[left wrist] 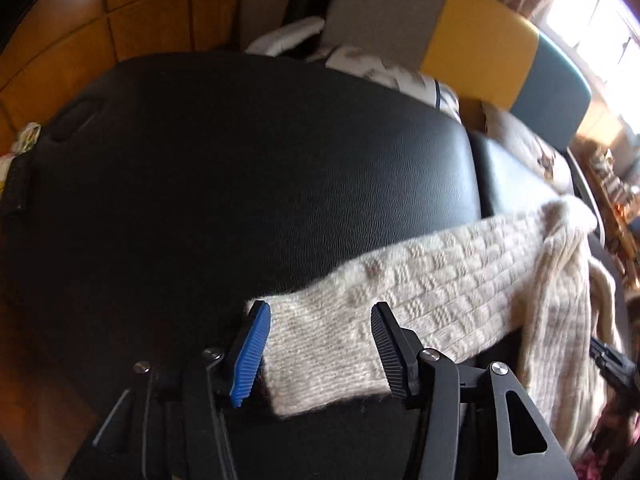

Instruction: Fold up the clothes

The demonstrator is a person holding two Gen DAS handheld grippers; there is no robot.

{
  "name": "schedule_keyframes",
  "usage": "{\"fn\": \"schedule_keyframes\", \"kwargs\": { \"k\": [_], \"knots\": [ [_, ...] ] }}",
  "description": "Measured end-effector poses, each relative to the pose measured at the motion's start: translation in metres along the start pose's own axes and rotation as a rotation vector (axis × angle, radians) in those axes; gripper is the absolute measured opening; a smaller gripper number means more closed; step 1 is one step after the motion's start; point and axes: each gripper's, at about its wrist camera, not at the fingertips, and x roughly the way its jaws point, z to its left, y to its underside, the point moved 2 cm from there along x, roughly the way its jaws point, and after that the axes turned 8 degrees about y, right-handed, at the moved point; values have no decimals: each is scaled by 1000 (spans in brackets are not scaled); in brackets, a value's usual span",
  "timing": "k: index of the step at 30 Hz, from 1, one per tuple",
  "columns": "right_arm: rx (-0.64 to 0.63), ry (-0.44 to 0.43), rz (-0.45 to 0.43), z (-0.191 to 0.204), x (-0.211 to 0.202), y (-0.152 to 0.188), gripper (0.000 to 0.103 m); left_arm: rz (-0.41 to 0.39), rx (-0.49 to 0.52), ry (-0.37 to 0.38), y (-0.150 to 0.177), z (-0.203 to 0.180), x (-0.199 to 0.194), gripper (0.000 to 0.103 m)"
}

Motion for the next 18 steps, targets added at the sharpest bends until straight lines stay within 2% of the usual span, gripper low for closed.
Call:
{"fn": "schedule_keyframes", "kwargs": {
  "k": [2,4,6,8,9,11,12,16,18],
  "knots": [
    [61,-31,-26,-6,-2,5,26,24,57,-1,0,-11,10,56],
    [96,-57,-43,-9,-4,9,26,43,141,-14,5,-29,21,68],
    [104,-70,-54,-11,-6,11,26,65,204,-42,14,-42,38,72],
    [95,-69,-52,-10,-9,9,26,0,210,-49,22,-46,42,72],
    [91,-68,-51,-10,-11,8,26,-21,208,-39,24,-47,42,65],
    [87,-65,-45,-10,-10,6,26,-38,192,-17,24,-45,40,29],
    [86,-59,-31,-9,-10,5,26,-42,170,-14,21,-42,39,14],
    [93,-46,45,-6,-13,-6,26,-60,60,8,7,-23,33,14],
    [109,-57,48,-6,-19,-17,26,-80,8,9,0,-10,29,13]
  ]
}}
